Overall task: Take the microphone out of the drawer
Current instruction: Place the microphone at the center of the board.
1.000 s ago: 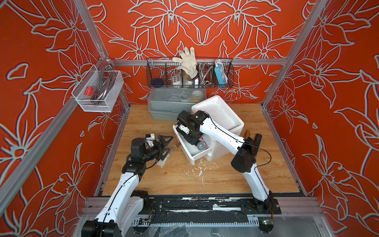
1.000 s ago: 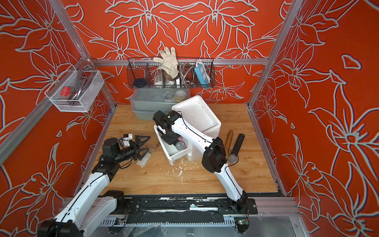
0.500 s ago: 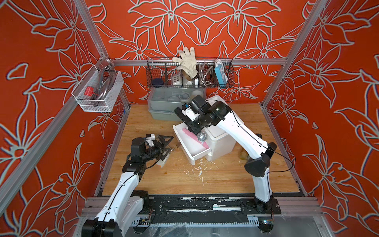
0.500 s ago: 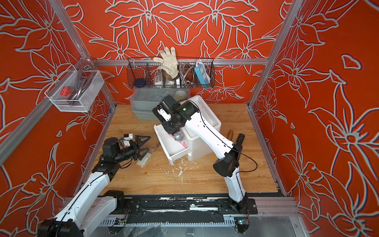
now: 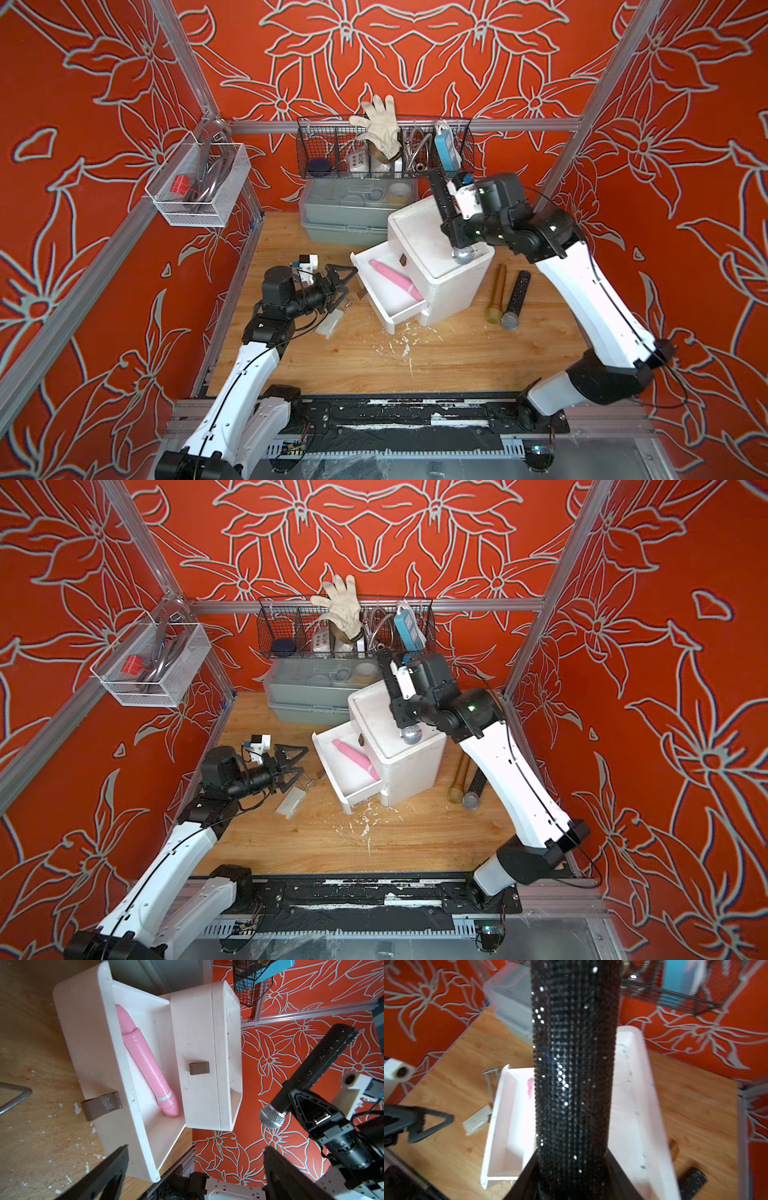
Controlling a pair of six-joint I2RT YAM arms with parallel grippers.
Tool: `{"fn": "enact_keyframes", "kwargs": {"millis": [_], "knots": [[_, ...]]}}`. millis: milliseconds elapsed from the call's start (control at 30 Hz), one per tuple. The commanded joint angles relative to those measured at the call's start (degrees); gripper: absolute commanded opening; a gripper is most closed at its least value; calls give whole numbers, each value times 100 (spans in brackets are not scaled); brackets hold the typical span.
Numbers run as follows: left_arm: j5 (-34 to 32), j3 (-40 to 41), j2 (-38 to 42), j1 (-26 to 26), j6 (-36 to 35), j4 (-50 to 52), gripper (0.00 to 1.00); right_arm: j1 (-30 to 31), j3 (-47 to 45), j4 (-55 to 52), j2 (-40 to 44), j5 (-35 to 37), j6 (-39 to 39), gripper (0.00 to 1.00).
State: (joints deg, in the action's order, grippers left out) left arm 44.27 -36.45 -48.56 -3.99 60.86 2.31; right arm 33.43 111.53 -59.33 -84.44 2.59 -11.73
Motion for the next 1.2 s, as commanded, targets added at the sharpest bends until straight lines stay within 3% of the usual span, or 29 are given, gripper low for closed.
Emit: {"fn": "enact_keyframes", "kwargs": {"millis": [0,233,700,967,1167], "knots": [[12,-100,48,-114,-312,209,100,-380,-440,376,521,399,-164,0],[-85,-124,-102,-410,-319,161,100,-1517,-1409,445,1407,538,-315,0],[-104,-259,-495,-823,-485,135,100,-4648,-4048,1483,1561,-1047,-984,0],[-228,-175,-507,-823,-444,-5,100,-5148,-4872,1815,620,-1514,-1161,0],[-366,-158,-375,-825,-522,105,100,-5236,-5122,1849,-16,-1119,-984,0]]}}
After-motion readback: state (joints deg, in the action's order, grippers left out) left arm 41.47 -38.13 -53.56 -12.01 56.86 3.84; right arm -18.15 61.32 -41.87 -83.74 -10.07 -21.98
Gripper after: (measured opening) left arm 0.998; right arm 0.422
